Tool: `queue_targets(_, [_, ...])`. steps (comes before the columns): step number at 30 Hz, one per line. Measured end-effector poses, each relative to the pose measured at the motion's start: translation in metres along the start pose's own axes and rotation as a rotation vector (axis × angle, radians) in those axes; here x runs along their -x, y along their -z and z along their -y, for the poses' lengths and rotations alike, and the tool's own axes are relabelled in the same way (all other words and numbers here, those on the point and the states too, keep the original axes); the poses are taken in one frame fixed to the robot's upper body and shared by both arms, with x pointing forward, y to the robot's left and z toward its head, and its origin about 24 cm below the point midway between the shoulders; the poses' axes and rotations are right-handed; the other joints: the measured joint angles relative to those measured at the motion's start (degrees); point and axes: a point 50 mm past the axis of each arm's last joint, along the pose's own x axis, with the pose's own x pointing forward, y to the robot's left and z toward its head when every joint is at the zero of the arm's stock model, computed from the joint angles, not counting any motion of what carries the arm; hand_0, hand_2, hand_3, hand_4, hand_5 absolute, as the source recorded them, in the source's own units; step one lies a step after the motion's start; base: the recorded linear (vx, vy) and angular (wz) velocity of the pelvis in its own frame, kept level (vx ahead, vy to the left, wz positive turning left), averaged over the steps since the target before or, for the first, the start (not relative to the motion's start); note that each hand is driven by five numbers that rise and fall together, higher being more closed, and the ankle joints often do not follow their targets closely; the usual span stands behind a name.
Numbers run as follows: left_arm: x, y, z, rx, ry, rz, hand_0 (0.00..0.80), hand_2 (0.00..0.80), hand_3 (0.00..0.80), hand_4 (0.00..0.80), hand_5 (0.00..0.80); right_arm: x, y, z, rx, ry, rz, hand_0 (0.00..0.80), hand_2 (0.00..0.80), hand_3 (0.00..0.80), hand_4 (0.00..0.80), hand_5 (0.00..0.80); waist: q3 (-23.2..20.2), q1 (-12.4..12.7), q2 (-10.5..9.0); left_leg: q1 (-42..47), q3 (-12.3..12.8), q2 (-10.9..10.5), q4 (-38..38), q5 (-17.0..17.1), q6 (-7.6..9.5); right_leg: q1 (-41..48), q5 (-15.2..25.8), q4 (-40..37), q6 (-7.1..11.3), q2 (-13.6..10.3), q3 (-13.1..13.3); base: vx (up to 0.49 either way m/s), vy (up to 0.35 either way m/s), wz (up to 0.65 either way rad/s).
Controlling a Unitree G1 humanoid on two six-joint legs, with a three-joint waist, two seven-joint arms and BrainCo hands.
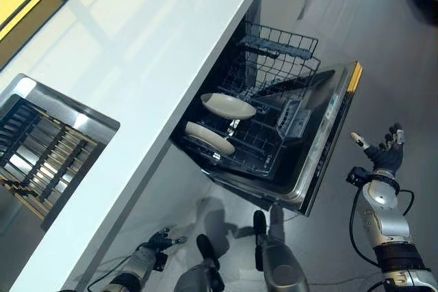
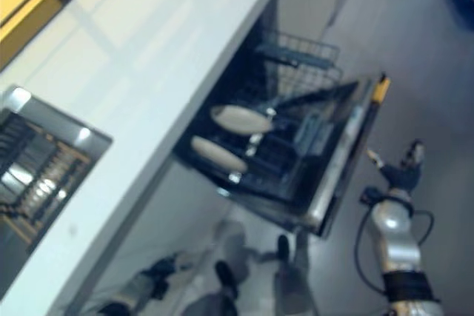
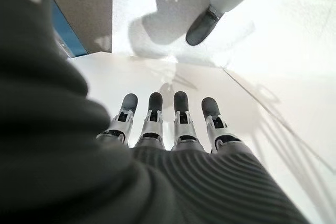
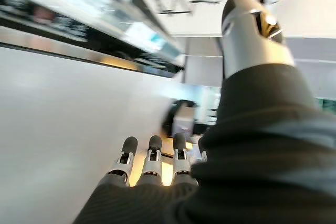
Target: Take plates into dishwasher
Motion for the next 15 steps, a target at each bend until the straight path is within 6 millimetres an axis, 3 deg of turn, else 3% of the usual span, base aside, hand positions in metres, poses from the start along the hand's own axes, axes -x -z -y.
queue_targets(7, [-0.001,-0.011,0.0,0.011,0.019,0.04,0.0,0.0,0.0,0.0,0.0,-0.013,0.01,0.009,0.025,0.058,-0.058,0.0,0.0,0.0,0.0,0.0,1.7,0.18,1.02,-0.74,-0.76,-2.04,0.45,0.1,0.01,-8.68,-10.7,18.46,-1.1,-4.18,0.43,-0.015,-0.076,0.11])
queue_targets(15, [-0.002,-0.024,0.001,0.014,0.043,0.092,0.0,0.0,0.0,0.0,0.0,-0.021,0.013,0.0,0.032,-0.046,-0.111,0.0,0.0,0.0,0.0,0.0,3.41,0.13,2.74,-0.63,-1.19,-1.53,0.83,0.78,0.33,-9.82,-14.66,23.52,-3.16,-4.46,-0.76,0.0,-0.054,0.1])
